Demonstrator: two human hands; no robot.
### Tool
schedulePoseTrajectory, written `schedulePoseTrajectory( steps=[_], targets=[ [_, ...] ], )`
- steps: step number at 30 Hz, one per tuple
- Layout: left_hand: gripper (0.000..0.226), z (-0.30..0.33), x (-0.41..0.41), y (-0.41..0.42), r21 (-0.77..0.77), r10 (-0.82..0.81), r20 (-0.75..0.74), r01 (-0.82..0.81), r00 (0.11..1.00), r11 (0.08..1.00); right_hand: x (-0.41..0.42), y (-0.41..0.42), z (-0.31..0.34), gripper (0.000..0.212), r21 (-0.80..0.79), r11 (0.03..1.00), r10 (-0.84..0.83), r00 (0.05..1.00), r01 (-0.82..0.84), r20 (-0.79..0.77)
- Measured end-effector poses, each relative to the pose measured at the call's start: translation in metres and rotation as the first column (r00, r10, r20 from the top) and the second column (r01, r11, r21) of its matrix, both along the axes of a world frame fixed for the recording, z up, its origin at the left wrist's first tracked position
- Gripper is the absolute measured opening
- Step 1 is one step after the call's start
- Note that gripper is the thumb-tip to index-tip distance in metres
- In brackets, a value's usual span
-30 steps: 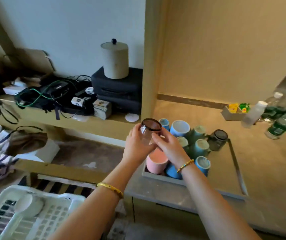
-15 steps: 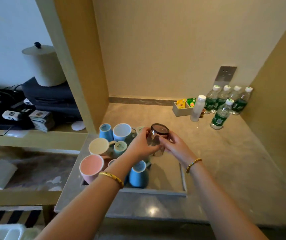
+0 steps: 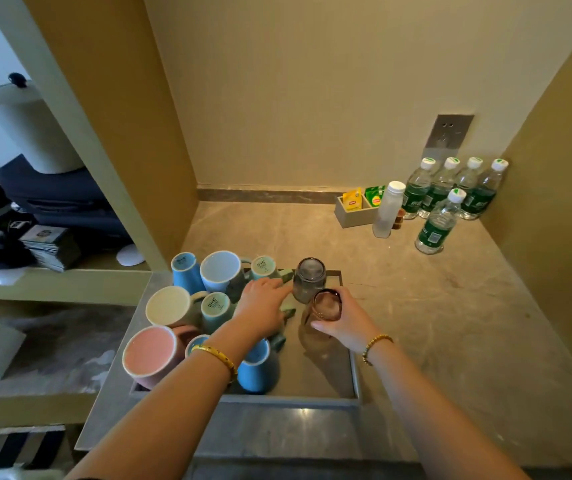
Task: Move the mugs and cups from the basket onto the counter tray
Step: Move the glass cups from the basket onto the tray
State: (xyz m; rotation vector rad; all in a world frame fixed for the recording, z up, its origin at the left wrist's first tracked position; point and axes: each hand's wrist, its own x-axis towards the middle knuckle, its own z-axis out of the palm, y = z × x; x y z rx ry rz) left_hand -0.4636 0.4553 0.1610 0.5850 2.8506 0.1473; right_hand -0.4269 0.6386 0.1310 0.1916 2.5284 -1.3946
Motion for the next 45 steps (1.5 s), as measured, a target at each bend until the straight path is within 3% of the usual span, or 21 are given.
schedulePoseTrajectory(
  steps=[4,9,17,25,28,32,35,41,45],
  targets=[
    [0.055,-0.009,-0.001,-0.009,-0.103,0.07,0.071,-0.063,0.995,0.993,-0.009,-0.003,-0.014,0.074,0.086,0.996,0.027,1.0,-0.027,0.0],
    [0.048,-0.012,-0.003,-0.011,-0.099,0.104,0.098,-0.094,0.99,0.991,-0.02,-0.006,-0.022,0.083,0.164,0.983,0.081,0.996,-0.086,0.038],
    [0.052,-0.01,-0.002,-0.011,-0.08,0.12,0.105,-0.112,0.987,0.99,-0.033,-0.009,-0.025,0.086,0.137,0.985,0.091,0.991,-0.105,0.101],
    [0.05,-0.011,-0.003,-0.002,-0.184,0.112,0.032,-0.105,0.993,0.977,-0.034,-0.013,-0.027,0.094,0.111,0.989,0.08,0.988,-0.095,0.132],
    [0.049,-0.012,-0.004,0.008,-0.117,0.065,-0.031,-0.068,0.997,0.991,-0.031,-0.016,-0.027,0.098,0.106,0.994,0.013,0.989,-0.029,0.144],
    [0.055,-0.013,-0.006,0.028,0.049,-0.031,0.035,0.03,0.999,0.998,-0.026,-0.012,-0.031,0.065,0.171,0.98,-0.127,0.982,0.102,0.14],
    [0.045,-0.017,-0.005,0.038,-0.02,-0.137,0.056,0.138,0.989,0.99,-0.02,-0.008,-0.032,0.044,0.168,0.983,-0.1,0.985,0.076,0.138],
    [0.05,-0.026,0.006,0.039,-0.118,-0.161,0.013,0.161,0.987,0.98,-0.014,-0.007,-0.033,0.038,0.148,0.987,-0.076,0.99,0.058,0.118],
    [0.036,-0.013,0.011,0.03,0.029,-0.087,-0.057,0.089,0.995,0.996,-0.013,-0.011,-0.024,0.042,0.081,0.986,-0.149,0.988,0.146,0.04]
  ],
)
